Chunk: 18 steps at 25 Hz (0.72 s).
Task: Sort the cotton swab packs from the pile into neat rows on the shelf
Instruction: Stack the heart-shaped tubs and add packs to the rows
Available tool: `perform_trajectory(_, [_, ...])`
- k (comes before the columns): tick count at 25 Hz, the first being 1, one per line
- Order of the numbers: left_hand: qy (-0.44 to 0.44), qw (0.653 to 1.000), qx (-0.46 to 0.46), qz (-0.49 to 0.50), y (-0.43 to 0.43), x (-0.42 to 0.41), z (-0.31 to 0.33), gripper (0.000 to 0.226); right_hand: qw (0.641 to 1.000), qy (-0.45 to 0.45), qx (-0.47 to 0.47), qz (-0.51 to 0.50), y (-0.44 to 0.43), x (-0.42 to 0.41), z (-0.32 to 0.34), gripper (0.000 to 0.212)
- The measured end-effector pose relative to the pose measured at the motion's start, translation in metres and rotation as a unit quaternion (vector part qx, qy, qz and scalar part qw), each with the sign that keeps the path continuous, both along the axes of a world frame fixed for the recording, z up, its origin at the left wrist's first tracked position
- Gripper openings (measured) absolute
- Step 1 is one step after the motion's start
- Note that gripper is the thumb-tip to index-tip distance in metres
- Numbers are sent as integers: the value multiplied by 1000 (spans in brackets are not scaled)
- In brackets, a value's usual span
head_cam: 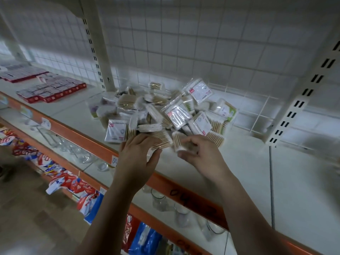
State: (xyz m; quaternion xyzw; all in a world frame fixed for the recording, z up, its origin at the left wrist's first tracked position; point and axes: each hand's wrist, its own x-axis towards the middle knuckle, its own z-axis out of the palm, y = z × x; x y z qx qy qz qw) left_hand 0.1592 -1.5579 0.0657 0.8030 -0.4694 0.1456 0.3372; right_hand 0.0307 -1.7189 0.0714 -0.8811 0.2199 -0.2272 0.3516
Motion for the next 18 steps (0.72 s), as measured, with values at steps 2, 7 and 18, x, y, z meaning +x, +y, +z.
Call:
perform_trajectory(2, [3, 1000, 0, -6, -2, 3, -2, 27, 1000, 7, 2, -3, 0, 5, -3, 39])
perform_trajectory(7, [7, 1000, -3, -11, -3, 9, -4, 29, 998, 24, -27, -53, 4, 18, -2, 39])
perform_trajectory(18, [5, 1000, 5, -10, -9, 12, -7, 29, 998, 37, 10, -53, -2, 6, 9, 45])
